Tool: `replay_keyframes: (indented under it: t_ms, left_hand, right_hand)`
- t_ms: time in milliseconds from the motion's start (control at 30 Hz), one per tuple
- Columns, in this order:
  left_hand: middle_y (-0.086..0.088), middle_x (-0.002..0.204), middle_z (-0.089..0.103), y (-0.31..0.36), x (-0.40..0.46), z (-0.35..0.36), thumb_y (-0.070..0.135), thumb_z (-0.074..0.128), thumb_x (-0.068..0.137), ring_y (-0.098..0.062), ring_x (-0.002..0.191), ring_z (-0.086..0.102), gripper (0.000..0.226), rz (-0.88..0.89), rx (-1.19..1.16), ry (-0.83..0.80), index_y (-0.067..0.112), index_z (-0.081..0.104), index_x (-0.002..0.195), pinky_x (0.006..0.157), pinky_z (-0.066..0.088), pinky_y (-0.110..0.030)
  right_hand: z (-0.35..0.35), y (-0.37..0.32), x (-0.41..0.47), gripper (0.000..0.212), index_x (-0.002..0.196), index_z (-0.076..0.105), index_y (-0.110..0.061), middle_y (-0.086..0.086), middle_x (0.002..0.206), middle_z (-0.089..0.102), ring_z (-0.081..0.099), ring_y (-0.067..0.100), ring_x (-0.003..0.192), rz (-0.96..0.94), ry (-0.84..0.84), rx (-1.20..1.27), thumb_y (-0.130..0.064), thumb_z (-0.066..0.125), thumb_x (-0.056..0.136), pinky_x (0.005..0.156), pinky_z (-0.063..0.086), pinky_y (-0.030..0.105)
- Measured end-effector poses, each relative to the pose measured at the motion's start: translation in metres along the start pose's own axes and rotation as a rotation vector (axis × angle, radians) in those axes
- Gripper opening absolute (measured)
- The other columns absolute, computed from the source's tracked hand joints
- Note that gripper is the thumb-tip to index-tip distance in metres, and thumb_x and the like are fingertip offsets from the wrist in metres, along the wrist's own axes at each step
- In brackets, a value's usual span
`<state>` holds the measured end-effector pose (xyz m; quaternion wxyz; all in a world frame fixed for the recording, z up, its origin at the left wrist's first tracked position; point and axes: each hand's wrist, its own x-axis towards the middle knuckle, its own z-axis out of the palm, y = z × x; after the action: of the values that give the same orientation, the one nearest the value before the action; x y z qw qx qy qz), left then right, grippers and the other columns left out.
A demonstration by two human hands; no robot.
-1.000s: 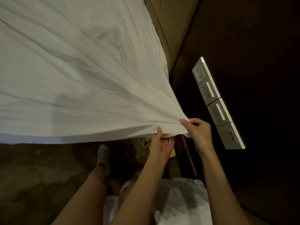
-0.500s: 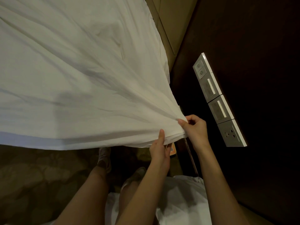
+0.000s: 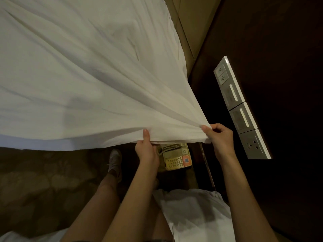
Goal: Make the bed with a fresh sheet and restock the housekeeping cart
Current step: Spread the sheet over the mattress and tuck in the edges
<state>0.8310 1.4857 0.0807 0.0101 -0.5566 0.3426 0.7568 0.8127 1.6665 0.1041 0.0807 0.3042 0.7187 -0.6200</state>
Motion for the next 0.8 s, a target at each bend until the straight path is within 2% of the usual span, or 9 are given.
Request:
replay_keyframes:
  t_ms: [67,133,233,367,467,533,633,733,800]
  left_hand:
    - [-0.002,0.074,0.053,-0.002,-0.005,-0.009,0.026,0.055,0.096,-0.011,0.064,0.049,0.028,0.080,0.107,0.021,0.008,0.049,0.074,0.055,0.047,-0.020]
    - [-0.002,0.074,0.054,-0.003,-0.009,-0.017,0.024,0.056,0.095,-0.011,0.064,0.051,0.029,0.102,0.124,0.031,0.007,0.050,0.072,0.060,0.046,-0.022]
    - [-0.003,0.083,0.059,0.001,-0.012,-0.025,0.019,0.055,0.095,-0.011,0.072,0.058,0.023,0.093,0.079,0.010,0.007,0.052,0.077,0.064,0.050,-0.024]
    - [-0.007,0.095,0.061,-0.007,-0.021,-0.025,0.010,0.051,0.097,-0.016,0.082,0.061,0.011,0.028,0.067,-0.069,0.006,0.054,0.087,0.079,0.051,-0.031]
    - [-0.013,0.090,0.065,-0.022,-0.027,-0.027,0.010,0.044,0.100,-0.020,0.070,0.067,0.011,-0.148,0.264,-0.173,0.001,0.051,0.101,0.059,0.056,-0.027]
    - [-0.011,0.075,0.069,-0.014,-0.027,-0.027,0.018,0.042,0.101,-0.016,0.057,0.068,0.020,-0.136,0.539,-0.309,0.002,0.055,0.099,0.048,0.052,-0.021]
    - [-0.006,0.066,0.066,0.019,-0.021,-0.005,0.020,0.048,0.099,-0.009,0.049,0.061,0.024,0.117,0.804,-0.456,0.007,0.060,0.084,0.043,0.044,-0.015]
    - [-0.002,0.081,0.065,0.051,-0.001,0.039,0.014,0.055,0.095,-0.013,0.068,0.060,0.010,0.464,0.987,-0.531,0.013,0.064,0.092,0.057,0.047,-0.021]
    - [0.000,0.095,0.064,0.062,0.015,0.071,0.011,0.054,0.094,-0.015,0.078,0.058,0.015,0.677,1.151,-0.615,0.016,0.067,0.101,0.069,0.046,-0.026]
  right_hand:
    - [0.003,0.000,0.000,0.014,0.093,0.063,0.002,0.006,0.084,0.065,0.063,0.014,0.075,0.048,-0.022,0.048,-0.007,0.068,0.083,0.051,0.048,0.013]
    - [0.007,0.001,-0.002,0.011,0.092,0.063,0.000,0.006,0.084,0.065,0.064,0.015,0.074,0.093,-0.062,0.049,-0.007,0.067,0.085,0.050,0.049,0.014]
    - [0.006,0.007,-0.003,0.010,0.093,0.064,-0.003,0.007,0.088,0.066,0.064,0.016,0.077,0.127,-0.089,0.005,-0.008,0.066,0.085,0.054,0.049,0.016]
    - [-0.006,0.011,-0.001,0.011,0.095,0.063,-0.002,0.008,0.091,0.064,0.062,0.017,0.083,0.120,0.025,0.002,-0.008,0.065,0.087,0.062,0.047,0.020]
    - [-0.010,0.005,-0.001,0.003,0.085,0.062,-0.006,0.006,0.084,0.064,0.061,0.017,0.079,0.062,0.092,-0.041,-0.008,0.064,0.087,0.060,0.045,0.021]
    - [-0.012,-0.002,0.001,0.008,0.079,0.062,-0.009,0.005,0.083,0.064,0.061,0.016,0.077,0.017,0.072,-0.085,-0.009,0.066,0.086,0.063,0.047,0.025]
    - [-0.013,-0.009,0.001,0.011,0.075,0.062,-0.011,0.005,0.082,0.064,0.061,0.018,0.077,-0.005,0.039,-0.094,-0.012,0.066,0.086,0.067,0.050,0.031]
    - [-0.010,-0.006,-0.002,0.009,0.077,0.064,-0.010,0.004,0.079,0.064,0.061,0.017,0.074,-0.010,0.032,-0.066,-0.012,0.067,0.085,0.064,0.048,0.027]
    - [-0.009,-0.003,-0.004,0.008,0.077,0.065,-0.009,0.004,0.078,0.065,0.061,0.017,0.074,-0.010,0.045,-0.057,-0.012,0.068,0.084,0.068,0.049,0.028]
